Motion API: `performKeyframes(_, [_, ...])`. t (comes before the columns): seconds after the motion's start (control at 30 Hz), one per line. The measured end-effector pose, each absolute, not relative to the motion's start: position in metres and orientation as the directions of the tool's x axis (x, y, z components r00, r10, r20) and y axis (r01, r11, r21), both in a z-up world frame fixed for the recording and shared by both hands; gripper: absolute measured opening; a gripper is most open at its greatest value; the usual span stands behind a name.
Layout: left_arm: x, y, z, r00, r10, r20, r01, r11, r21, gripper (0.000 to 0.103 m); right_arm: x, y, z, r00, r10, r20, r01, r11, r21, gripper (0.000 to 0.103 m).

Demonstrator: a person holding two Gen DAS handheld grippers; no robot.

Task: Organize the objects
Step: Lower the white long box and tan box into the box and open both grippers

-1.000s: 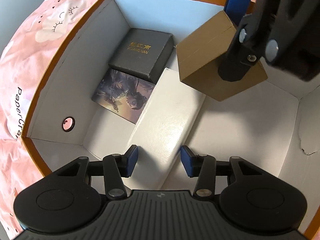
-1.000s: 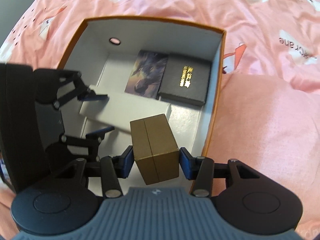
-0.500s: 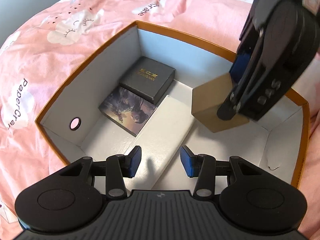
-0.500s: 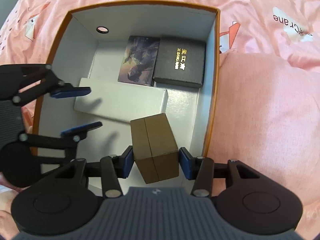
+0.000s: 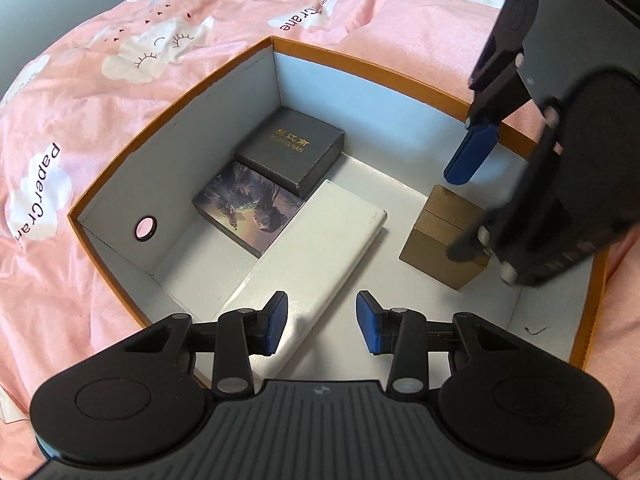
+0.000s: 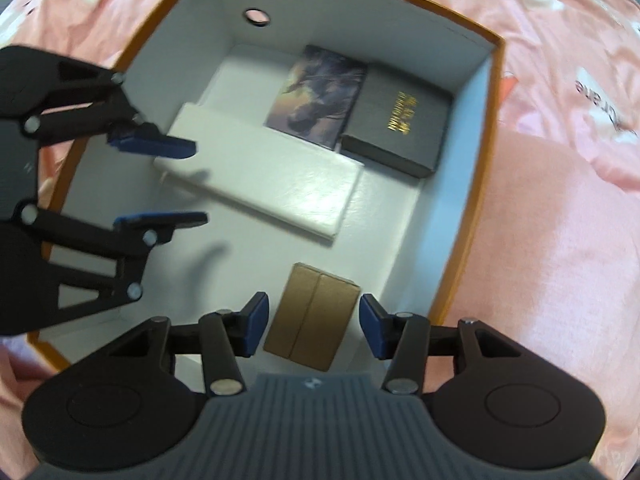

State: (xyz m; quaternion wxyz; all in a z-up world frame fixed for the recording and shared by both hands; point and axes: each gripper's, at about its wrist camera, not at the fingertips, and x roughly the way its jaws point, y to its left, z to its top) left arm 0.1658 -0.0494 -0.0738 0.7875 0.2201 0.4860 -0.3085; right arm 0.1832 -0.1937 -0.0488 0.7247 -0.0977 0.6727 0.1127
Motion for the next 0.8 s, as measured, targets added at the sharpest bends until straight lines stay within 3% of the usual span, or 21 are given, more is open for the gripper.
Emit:
performKeyframes(0.13, [0.161,-0.049,-0.075,0.337,-0.281,-0.899,0.710,0.703,0.047,0.048,0.160,-0.170,-0.045,0.147,-0.002,-0.989,-0.564,0.822,-0.085,0.076])
performKeyframes(0.17, [0.161,-0.049,-0.075,0.338,-0.278,-0.899,0.712,0.700,0.051,0.048,0.156,-0.166,-0.045,0.166,-0.003,-0.986,-0.612,0.784,-0.106,0.077])
performKeyframes(0.4, [0.162,-0.049,-0.074,0.345,-0.273,-0.898,0.706,0.706,0.056,0.047,0.144,-0.152,-0.058,0.126,0.027,-0.992,-0.854,0.511,-0.095,0.075])
performKeyframes(0.47, [0.162,-0.048,-0.073,0.346,-0.278,-0.896,0.704,0.708,0.052,0.047,0.145,-0.151,-0.065,0.118,-0.010,-0.993,-0.873,0.475,-0.109,0.064])
performKeyframes(0.8, [0.160,-0.044,-0.072,0.357,-0.295,-0.887,0.704,0.709,0.048,0.047,0.153,-0.156,-0.077,0.148,-0.131,-0.980,-0.851,0.489,-0.194,0.056])
